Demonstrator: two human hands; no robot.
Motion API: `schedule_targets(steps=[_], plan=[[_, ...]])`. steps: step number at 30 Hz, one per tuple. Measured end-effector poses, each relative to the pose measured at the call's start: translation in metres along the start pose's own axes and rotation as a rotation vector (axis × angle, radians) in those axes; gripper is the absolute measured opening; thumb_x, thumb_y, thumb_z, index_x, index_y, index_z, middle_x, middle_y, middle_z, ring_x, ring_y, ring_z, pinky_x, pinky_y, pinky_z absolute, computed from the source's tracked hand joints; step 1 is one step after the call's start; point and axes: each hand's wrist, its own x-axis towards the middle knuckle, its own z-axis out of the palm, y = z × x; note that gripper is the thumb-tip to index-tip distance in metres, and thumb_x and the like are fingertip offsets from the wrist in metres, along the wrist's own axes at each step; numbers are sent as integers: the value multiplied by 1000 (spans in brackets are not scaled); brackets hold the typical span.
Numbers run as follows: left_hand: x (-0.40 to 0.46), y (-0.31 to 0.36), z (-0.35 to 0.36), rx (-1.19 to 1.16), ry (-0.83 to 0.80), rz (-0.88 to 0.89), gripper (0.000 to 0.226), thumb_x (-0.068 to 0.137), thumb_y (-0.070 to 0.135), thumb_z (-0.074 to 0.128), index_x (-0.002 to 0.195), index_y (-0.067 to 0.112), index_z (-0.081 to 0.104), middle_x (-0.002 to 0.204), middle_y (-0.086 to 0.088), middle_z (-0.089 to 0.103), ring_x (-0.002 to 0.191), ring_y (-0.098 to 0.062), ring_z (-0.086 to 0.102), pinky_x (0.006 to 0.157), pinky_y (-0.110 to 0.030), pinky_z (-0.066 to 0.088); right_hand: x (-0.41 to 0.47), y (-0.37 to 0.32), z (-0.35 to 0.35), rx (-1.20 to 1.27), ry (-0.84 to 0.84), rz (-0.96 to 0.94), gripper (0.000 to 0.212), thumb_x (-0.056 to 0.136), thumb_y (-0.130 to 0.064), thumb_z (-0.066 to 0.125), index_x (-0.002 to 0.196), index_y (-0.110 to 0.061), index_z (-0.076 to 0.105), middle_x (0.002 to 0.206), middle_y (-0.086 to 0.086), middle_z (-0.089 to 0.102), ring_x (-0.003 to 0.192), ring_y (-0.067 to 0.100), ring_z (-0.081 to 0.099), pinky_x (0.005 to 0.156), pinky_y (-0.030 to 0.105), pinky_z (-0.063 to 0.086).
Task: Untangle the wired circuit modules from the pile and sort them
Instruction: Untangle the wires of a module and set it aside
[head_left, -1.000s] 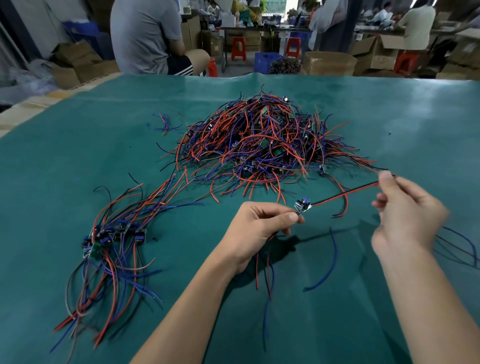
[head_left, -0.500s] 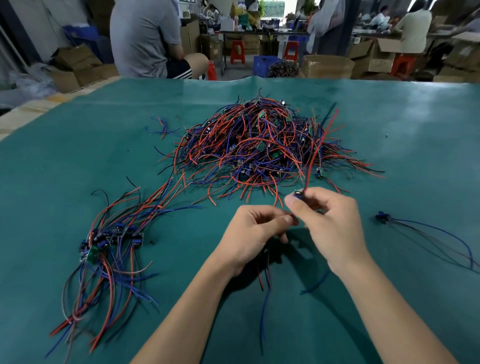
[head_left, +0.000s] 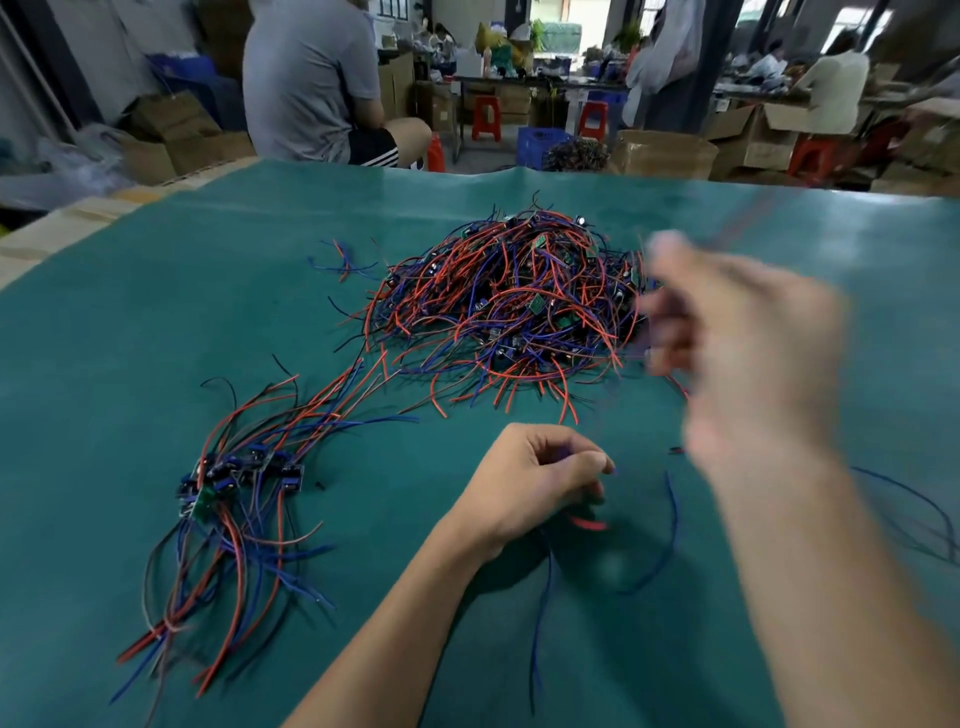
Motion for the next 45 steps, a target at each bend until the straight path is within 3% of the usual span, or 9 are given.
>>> schedule_targets(steps=[6, 12, 17, 21, 25, 30, 35, 39, 45], plan=[[-3, -4, -5, 83, 85, 63, 24, 90, -15, 58, 110, -6, 67, 105, -14, 70, 88, -8, 60, 77, -17, 48, -45, 18, 112, -795, -706, -190, 77, 80, -83, 54, 54, -11, 64, 52, 2, 64, 60, 23, 66, 67, 34, 56], [1, 1, 2, 240, 185, 81, 22, 73, 24, 62, 92, 19, 73, 101, -8, 70, 85, -12, 59, 87, -38, 51, 35, 55, 90, -1114, -493, -218, 18, 87, -33, 64, 95, -25, 77, 103, 11, 74, 98, 35, 69, 89, 41, 57], [3, -5, 3, 469, 256, 116, 19, 85, 17, 66, 101, 24, 72, 113, 7, 54, 103, -9, 53, 88, -12, 41, 100, 94, 21, -1280, -191, -86, 26, 77, -7, 56, 93, -13, 76, 107, 16, 73, 102, 40, 66, 89, 46, 58], [-1, -5, 8, 594, 264, 166, 17, 87, 19, 63, 100, 25, 72, 111, 7, 54, 112, -11, 43, 96, -16, 34, 118, 126, -28, -1345, -241, 32, 18, 82, -12, 65, 96, -19, 75, 113, 15, 72, 109, 39, 63, 91, 40, 54], [-3, -2, 8, 553, 268, 198, 14, 87, 17, 63, 96, 22, 73, 104, 6, 62, 112, -13, 47, 98, -21, 39, 126, 140, -50, -1190, -175, 115, 15, 82, -17, 82, 74, -23, 72, 91, 8, 75, 93, 31, 67, 80, 31, 53], [-2, -3, 8, 535, 296, 254, 17, 84, 24, 58, 92, 23, 73, 98, 11, 64, 108, -8, 49, 92, -16, 38, 99, 92, -58, -178, 83, 316, 8, 83, 0, 77, 82, -7, 72, 72, 6, 69, 52, 15, 60, 50, 24, 51], [-1, 0, 7, 148, 261, 143, 26, 87, 28, 57, 104, 15, 72, 96, 0, 75, 97, -22, 69, 92, -42, 55, 24, 68, -52, 388, -144, 499, 14, 80, -5, 69, 94, -8, 70, 80, 6, 74, 61, 11, 67, 55, 17, 55], [-2, 3, 5, -171, 114, 66, 30, 94, 27, 60, 109, 3, 68, 96, -9, 74, 84, -19, 71, 79, -29, 58, -6, 86, -40, 379, -226, 578, 24, 90, 3, 59, 110, -6, 68, 88, 8, 73, 62, 14, 65, 55, 21, 56], [0, 0, -1, -152, 209, 32, 15, 91, 3, 67, 103, -6, 69, 76, -9, 72, 52, -11, 58, 52, -19, 45, -17, 103, -32, 192, -227, 459, 24, 89, 8, 64, 104, -8, 72, 82, 3, 68, 67, 16, 58, 59, 29, 40]])
